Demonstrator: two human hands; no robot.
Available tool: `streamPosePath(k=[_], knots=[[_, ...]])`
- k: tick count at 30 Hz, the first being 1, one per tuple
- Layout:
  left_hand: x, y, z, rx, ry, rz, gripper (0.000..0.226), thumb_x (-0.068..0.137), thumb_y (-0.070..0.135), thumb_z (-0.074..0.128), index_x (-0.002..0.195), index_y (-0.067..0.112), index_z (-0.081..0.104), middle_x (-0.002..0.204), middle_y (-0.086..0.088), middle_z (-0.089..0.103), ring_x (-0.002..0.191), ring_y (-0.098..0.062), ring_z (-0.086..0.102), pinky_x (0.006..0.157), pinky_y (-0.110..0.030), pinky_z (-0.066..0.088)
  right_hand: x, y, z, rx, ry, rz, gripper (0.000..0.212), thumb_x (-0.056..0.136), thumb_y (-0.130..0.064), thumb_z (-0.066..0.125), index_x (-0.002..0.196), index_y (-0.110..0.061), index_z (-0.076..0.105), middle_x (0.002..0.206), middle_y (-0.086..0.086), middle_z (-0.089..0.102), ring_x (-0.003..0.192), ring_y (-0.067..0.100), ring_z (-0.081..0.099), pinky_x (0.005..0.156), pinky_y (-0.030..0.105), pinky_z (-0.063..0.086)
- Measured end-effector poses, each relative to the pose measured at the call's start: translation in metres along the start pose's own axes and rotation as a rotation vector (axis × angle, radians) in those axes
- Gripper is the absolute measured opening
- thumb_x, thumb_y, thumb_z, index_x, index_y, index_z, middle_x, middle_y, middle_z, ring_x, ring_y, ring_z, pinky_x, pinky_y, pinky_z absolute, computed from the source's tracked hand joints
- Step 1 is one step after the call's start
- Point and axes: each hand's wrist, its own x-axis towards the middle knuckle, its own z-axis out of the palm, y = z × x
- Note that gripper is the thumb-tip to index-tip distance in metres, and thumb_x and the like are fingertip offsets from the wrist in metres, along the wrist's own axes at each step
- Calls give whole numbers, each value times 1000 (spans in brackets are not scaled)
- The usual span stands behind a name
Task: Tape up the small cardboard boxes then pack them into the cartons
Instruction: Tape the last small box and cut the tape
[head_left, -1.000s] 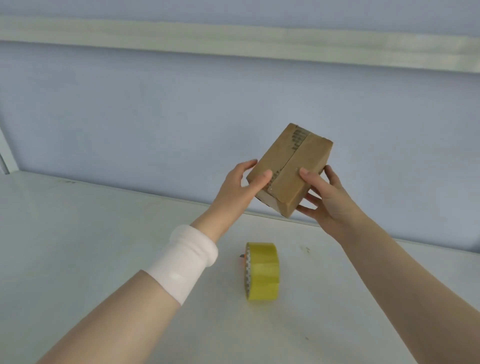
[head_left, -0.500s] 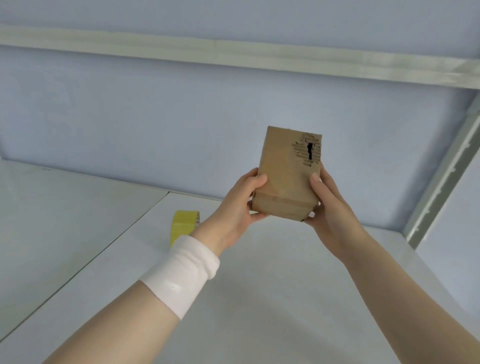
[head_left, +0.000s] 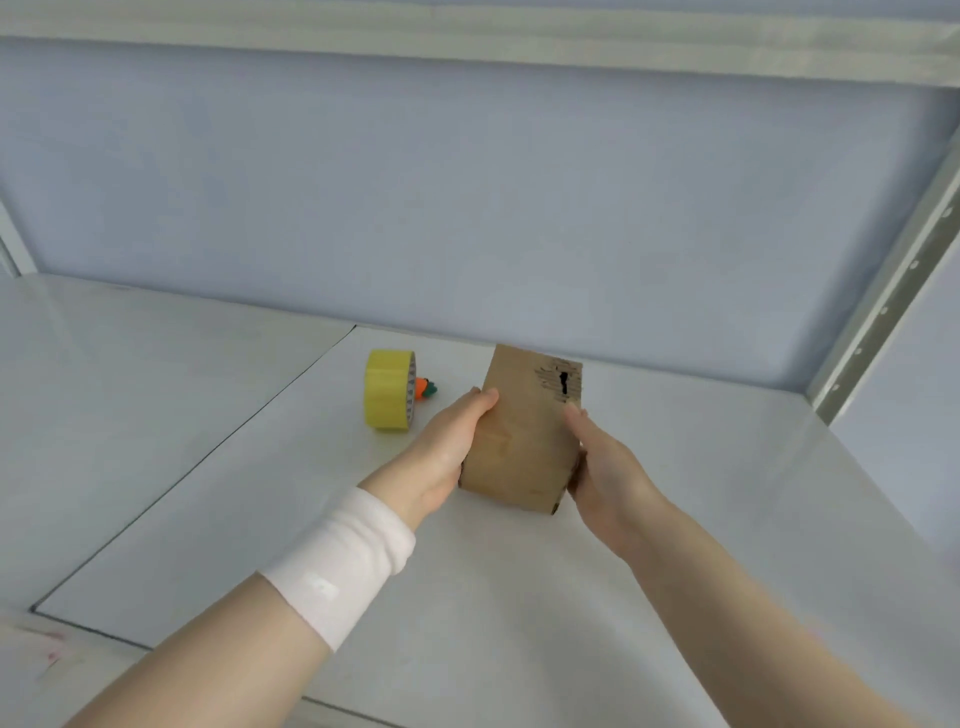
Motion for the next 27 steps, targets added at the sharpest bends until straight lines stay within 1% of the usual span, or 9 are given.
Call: streamPosePath(k=[2, 4, 7, 11, 15, 19, 21, 23, 27], knots=[[-4, -10, -5, -6, 15, -72, 29, 97, 35, 43, 103, 16, 64, 87, 3, 74, 78, -9, 70, 68, -23, 55, -3, 12, 8, 64, 2, 39, 54, 100, -35, 39, 149, -21, 22, 141, -4, 48, 125, 13, 50, 103, 35, 42], [-7, -16, -7, -26, 21, -97, 30, 97, 37, 43, 101, 17, 65, 88, 2, 74, 81, -10, 70, 71, -25, 54, -4, 18, 12, 92, 21, 58, 54, 100, -35, 38, 150, -23, 18, 140, -4, 49, 123, 15, 52, 104, 39, 41], [-10, -14, -5, 26, 59, -79, 35, 98, 38, 42, 108, 13, 63, 103, -5, 71, 95, -16, 67, 89, -32, 51, -2, 19, 13, 72, 42, 66, 56, 100, -36, 37, 150, -21, 17, 144, -3, 45, 127, 16, 48, 108, 40, 37], [-11, -5, -7, 488, 218, 267, 51, 98, 32, 43, 133, -5, 39, 140, -19, 43, 131, -29, 40, 109, -38, 28, -9, 11, 11, -69, 84, 74, 52, 99, -38, 40, 146, -16, 31, 140, -5, 48, 118, 6, 51, 88, 19, 43], [1, 30, -42, 741, 391, 620, 42, 96, 27, 49, 135, 13, 44, 137, -1, 49, 128, -16, 41, 102, -15, 24, -5, -11, 4, -295, 333, 10, 58, 94, -46, 45, 146, -23, 29, 152, -7, 28, 139, 15, 26, 111, 35, 20], [39, 57, -92, 1195, 350, 482, 51, 100, 31, 37, 145, 11, 28, 153, -11, 27, 144, -23, 15, 112, -30, 13, 10, -42, 26, -467, 413, -170, 48, 95, -42, 44, 140, -27, 37, 148, -4, 33, 140, 15, 22, 111, 38, 21], [50, 56, -107, 1281, 231, 373, 47, 101, 32, 33, 142, 10, 33, 149, -15, 33, 142, -28, 21, 110, -35, 20, 22, -52, 49, -498, 386, -203, 47, 95, -42, 44, 139, -27, 38, 146, -5, 35, 138, 14, 26, 106, 34, 25], [50, 50, -117, 1267, 147, 396, 41, 100, 33, 36, 132, 12, 47, 136, -12, 49, 131, -27, 38, 102, -33, 31, 35, -56, 72, -538, 358, -200, 48, 95, -42, 43, 140, -25, 38, 145, -3, 36, 135, 15, 30, 103, 30, 27], [34, 39, -131, 1038, 246, 739, 23, 92, 38, 52, 90, 17, 63, 92, 9, 65, 93, -19, 59, 85, -31, 38, 61, -50, 108, -784, 354, -188, 48, 95, -40, 43, 140, -21, 40, 142, 0, 43, 137, 24, 29, 112, 40, 26]])
